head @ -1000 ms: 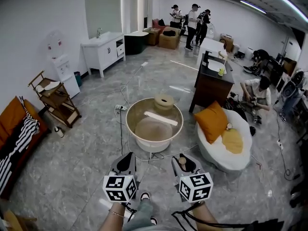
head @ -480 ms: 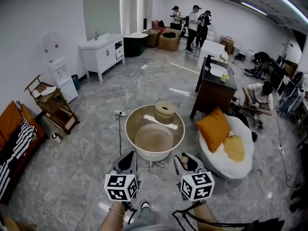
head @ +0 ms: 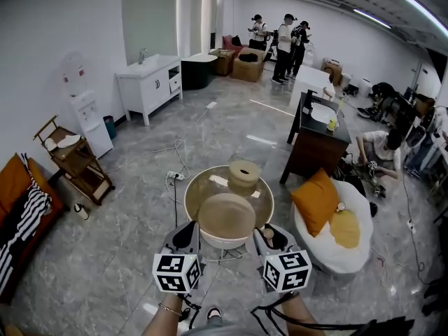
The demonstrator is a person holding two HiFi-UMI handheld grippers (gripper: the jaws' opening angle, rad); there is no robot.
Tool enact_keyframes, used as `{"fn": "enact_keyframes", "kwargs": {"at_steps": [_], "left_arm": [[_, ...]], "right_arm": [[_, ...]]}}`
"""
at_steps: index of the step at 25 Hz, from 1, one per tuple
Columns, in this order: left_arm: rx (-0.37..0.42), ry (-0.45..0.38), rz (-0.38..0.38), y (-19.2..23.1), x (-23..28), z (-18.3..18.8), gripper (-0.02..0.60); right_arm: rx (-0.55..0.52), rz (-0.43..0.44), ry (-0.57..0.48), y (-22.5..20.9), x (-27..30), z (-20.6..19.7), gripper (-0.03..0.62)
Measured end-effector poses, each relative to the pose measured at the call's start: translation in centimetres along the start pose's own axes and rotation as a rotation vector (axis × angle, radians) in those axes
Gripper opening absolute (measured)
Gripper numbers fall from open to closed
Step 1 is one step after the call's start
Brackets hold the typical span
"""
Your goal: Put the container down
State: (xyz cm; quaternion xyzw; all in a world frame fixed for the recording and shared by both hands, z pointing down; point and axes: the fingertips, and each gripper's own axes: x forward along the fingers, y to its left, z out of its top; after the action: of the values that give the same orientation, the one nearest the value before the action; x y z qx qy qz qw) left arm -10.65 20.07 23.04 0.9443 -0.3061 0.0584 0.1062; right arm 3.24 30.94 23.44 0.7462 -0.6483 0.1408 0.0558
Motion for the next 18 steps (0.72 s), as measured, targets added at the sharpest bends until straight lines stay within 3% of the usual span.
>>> {"fn": "enact_keyframes", "kwargs": {"at_steps": [10, 18], "left_arm": [[-0.014, 0.008, -0.002, 3.7, 4.0, 0.3, -0.005], [-0.033, 0.047, -0.006, 4.9, 6.4, -0.8, -0.005]], "right_arm": [[0.007, -0.017, -0.005, -0.7, 4.8, 1.5, 0.129], [0.023, -0.031, 0.037, -1.5, 6.8, 0.4, 0.129]]}}
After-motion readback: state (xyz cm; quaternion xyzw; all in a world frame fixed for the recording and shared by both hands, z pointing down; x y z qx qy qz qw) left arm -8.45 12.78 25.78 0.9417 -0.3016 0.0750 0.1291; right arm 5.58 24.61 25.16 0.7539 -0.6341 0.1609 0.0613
